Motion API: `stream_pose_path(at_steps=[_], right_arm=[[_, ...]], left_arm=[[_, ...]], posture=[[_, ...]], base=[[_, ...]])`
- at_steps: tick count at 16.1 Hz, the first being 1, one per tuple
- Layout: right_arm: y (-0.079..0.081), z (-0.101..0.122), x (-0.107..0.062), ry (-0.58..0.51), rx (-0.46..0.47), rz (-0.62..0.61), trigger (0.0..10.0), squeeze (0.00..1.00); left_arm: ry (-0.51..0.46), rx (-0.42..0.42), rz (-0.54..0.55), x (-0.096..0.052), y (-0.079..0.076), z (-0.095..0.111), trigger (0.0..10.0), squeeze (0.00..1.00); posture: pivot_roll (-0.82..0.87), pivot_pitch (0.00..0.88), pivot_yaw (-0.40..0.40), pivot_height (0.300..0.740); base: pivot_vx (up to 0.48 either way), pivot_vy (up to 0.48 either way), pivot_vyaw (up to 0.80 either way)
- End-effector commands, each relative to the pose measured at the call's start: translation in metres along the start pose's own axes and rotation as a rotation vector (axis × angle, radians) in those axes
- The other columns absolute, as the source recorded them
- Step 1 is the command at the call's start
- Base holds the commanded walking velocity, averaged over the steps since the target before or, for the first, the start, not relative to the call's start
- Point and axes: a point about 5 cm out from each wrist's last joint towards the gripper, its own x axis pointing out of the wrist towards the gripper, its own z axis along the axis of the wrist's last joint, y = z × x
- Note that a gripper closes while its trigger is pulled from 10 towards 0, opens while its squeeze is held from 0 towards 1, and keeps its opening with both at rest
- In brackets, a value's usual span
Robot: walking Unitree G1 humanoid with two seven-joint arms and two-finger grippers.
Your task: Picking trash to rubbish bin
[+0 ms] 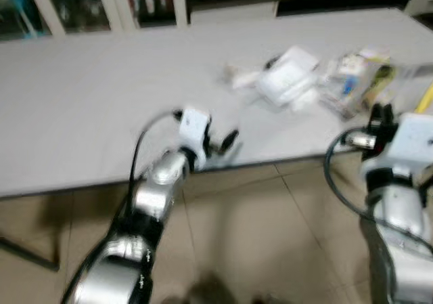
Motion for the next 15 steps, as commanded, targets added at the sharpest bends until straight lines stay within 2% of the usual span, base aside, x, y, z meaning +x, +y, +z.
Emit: stream_pose_path(at_steps=[1,15], right_arm=[[0.0012,0.0053,0.0008,-0.023,-0.015,0.002,10.0,0.0],[0.0014,0.0069,0.0006,-0.034,-0.067,-0.032,10.0,0.0]], left_arm=[[0.007,-0.004,0.014,-0.0024,0.0045,-0.0031,10.0,0.0],[-0.019,-0.019,0.001,0.0028,0.0024,0.0027,10.0,0.0]], posture=[[0.07,0.113,0.007,0.74],[0.07,0.11,0.011,0.74]], base=[[0.0,0.0,0.0],[0.0,0.0,-0.71]])
